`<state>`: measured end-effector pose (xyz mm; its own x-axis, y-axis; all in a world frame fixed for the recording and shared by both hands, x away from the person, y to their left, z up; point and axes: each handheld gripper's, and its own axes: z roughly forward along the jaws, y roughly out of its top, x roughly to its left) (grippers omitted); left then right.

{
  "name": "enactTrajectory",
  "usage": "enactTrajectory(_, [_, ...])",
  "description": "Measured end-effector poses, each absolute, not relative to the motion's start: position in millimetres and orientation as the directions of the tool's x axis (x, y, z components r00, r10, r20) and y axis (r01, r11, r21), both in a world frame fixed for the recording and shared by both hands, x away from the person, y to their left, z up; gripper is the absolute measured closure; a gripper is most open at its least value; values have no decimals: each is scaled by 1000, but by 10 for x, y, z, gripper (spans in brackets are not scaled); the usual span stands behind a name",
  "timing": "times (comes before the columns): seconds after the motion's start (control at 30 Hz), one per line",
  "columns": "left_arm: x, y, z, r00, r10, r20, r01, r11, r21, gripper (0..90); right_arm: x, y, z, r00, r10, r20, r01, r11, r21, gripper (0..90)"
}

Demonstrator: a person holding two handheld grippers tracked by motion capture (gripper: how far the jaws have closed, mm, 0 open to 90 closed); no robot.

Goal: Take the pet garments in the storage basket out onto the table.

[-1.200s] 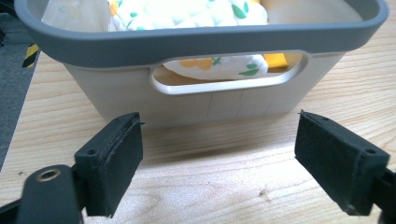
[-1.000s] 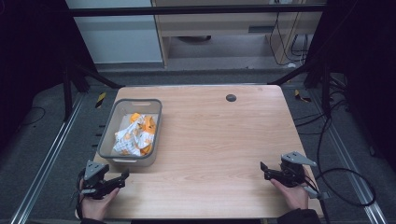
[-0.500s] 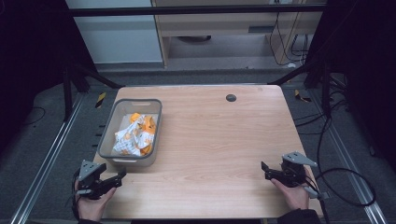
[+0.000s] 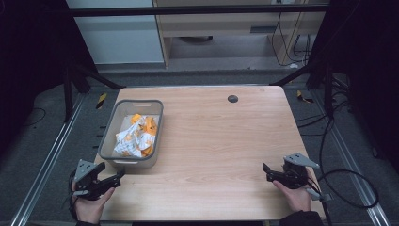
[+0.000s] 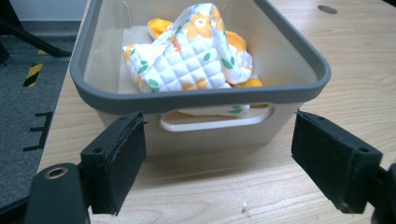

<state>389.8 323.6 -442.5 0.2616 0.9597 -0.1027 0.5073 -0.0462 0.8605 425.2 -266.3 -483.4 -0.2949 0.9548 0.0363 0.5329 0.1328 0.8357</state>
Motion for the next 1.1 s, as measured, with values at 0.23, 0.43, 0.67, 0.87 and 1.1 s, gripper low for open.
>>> enactTrajectory(0.23, [3886, 3215, -4335, 273, 955, -111, 491, -39, 870, 171, 4257, -2657, -4839, -298, 954, 33, 534, 138, 834, 109])
enactTrajectory(0.43, [3893, 3197, -4249, 285, 952, -109, 481, -44, 876, 170, 4257, -2657, -4838, -298, 954, 33, 532, 138, 835, 109])
enactTrajectory(0.67, [3914, 3211, -4155, 291, 950, -112, 473, -41, 880, 169, 4256, -2653, -4841, -298, 954, 31, 532, 139, 836, 109])
enactTrajectory(0.87, [3953, 3242, -4056, 288, 951, -108, 458, -38, 888, 173, 4258, -2657, -4840, -295, 955, 30, 530, 137, 837, 108])
enactTrajectory(1.1, [4025, 3237, -3921, 305, 947, -105, 440, -42, 897, 173, 4255, -2655, -4839, -294, 955, 30, 531, 137, 836, 105])
